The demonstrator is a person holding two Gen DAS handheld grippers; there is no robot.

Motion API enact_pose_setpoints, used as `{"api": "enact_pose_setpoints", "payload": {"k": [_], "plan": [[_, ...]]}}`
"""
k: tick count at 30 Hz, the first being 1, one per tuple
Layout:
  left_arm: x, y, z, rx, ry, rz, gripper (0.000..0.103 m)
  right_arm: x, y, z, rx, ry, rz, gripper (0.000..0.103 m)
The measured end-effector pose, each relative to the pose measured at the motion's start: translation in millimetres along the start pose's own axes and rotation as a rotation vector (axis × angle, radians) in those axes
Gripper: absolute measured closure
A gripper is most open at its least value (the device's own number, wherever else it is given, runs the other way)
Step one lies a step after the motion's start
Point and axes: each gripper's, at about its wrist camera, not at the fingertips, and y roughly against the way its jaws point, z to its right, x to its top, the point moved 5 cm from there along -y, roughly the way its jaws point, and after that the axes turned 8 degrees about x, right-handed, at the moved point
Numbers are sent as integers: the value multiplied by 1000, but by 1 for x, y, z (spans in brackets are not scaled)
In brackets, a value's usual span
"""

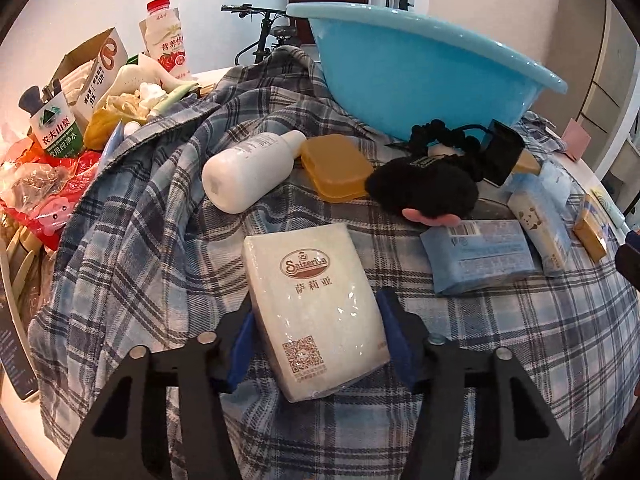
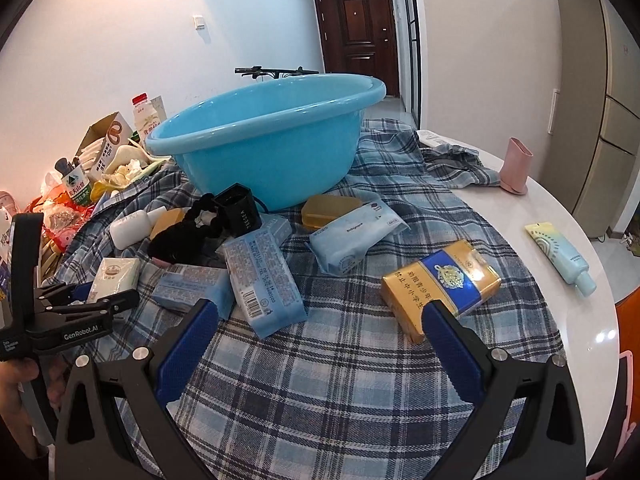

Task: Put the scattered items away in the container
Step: 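Lower the left gripper onto the white tissue pack and close it, then lift the tissue pack with the left gripper while the right gripper grasps the blue soap box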

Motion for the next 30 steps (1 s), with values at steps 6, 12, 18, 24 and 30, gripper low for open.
{"api": "enact_pose_setpoints", "payload": {"k": [6,12,18,24,30], "plan": [[1,16,1,-7,-11,33,53,-3,-1,4,-7,-6,-8,0],[2,34,1,-42,-17,62,53,2,-9,5,18,-10,-22,0],[-3,55,-4,-87,-14,85,54,16,-30,-9,75,56,-67,0],[-6,64,-8,-111,-4,104,54,31,-62,-25,201,76,-119,0],[-5,61,-12,-132,11,105,54,28,-86,-35,172,114,-176,2]]}}
